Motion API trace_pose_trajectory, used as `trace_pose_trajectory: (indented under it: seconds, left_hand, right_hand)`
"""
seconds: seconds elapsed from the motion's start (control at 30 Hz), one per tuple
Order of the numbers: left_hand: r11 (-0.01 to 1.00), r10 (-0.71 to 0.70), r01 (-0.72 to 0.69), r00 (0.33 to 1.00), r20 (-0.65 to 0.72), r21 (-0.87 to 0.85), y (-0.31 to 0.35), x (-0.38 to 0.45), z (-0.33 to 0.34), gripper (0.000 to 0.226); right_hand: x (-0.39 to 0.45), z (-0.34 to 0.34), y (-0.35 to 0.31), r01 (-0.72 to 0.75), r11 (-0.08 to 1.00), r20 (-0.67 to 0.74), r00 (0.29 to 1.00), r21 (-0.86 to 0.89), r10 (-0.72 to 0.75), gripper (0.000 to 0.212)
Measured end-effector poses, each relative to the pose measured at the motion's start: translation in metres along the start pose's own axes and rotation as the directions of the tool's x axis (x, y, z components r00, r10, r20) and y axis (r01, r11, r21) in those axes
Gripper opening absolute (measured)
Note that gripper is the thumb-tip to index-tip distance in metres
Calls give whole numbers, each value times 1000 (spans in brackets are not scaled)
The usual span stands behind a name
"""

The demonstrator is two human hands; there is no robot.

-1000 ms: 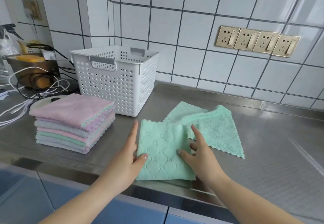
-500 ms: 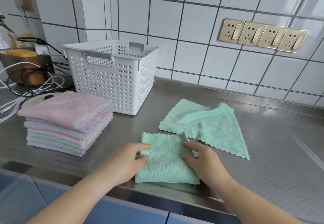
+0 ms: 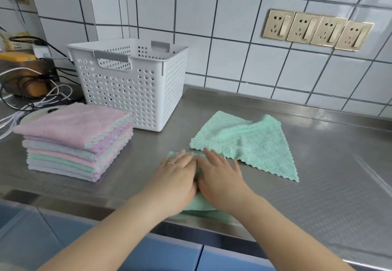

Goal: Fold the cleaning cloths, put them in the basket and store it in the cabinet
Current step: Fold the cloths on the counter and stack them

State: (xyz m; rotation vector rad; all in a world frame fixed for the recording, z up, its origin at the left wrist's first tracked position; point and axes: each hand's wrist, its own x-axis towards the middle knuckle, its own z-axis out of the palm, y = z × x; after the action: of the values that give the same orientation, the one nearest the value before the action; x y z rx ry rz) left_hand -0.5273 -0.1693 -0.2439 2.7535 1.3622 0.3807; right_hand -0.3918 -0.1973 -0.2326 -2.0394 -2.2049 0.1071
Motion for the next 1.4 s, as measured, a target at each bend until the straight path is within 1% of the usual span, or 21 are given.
trace_pose_trajectory:
  seconds: [0.03,0.1,0.13,0.2,0.23,0.37,0.43,0.5,0.6,0.67,0.73,0.83,0.97,1.1,1.17,1.27,1.33,1.4]
  left_hand:
    - [998,-59,59,993,106,3,-1,2,6,63]
    - [991,-134,129,969,207,39,-5,2,12,82]
    - [988,-157,152,962,225,41,-8,1,14,82]
    - [982,-191,187,948,256,39,-14,0,13,67]
    - [978,-206,204,942,264,33,-16,-1,11,64]
    - [970,-236,243,933,273,7,-24,-2,6,67]
    - [967,-248,254,938,243,8,-28,-8,3,70]
    - [963,-266,268,948,174,11,-32,-17,-3,72]
    - [967,-254,253,961,107,22,-33,-33,-12,62]
    - [974,-223,225,971,88,-16,-28,-38,-15,52]
    - [966,-209,218,975,79,-136,-23,-38,-14,46]
    - [924,-219,219,975,37,-312,-22,-33,-13,42]
    - [859,-260,234,966,5,-456,-24,-27,-11,41]
    - [786,-300,227,953,-34,-575,-28,-22,-21,41]
    - [786,-301,200,950,-79,-585,-37,-20,-36,41]
    - [805,-312,174,937,-156,-567,-59,-16,-71,41]
    - [840,-309,166,929,-202,-517,-75,-12,-98,41]
    - [888,-292,174,928,-231,-426,-93,-7,-125,42]
  right_hand:
    - [3,6,-1,-3,1000,46,999,-2,3,47]
    - [5,15,6,-22,1000,122,992,1,22,51]
    - [4,16,11,-34,999,139,990,-3,34,53]
    - [1,16,22,-56,998,162,985,-17,58,60]
    - [-2,15,27,-74,997,177,981,-21,77,63]
    - [-5,8,35,-142,990,230,962,-25,144,69]
    - [-5,1,36,-148,988,210,965,-49,155,72]
    - [-9,-8,40,-165,985,144,975,-52,171,71]
    - [-24,-16,46,-163,987,98,982,-12,163,60]
    - [-31,-16,42,-135,988,100,987,80,127,52]
    - [-35,-13,35,-130,969,97,989,212,112,47]
    - [-34,-8,31,-122,935,44,993,334,114,48]
    - [-32,-4,30,-139,871,-28,985,471,173,52]
    - [-28,-8,18,-153,755,-48,970,637,237,45]
    - [-22,-16,9,-129,700,-73,965,702,251,42]
    - [-7,-39,-11,-72,648,-121,961,758,248,39]
    - [5,-58,-29,-28,616,-147,962,787,231,37]
    - [18,-74,-48,16,585,-168,964,811,207,37]
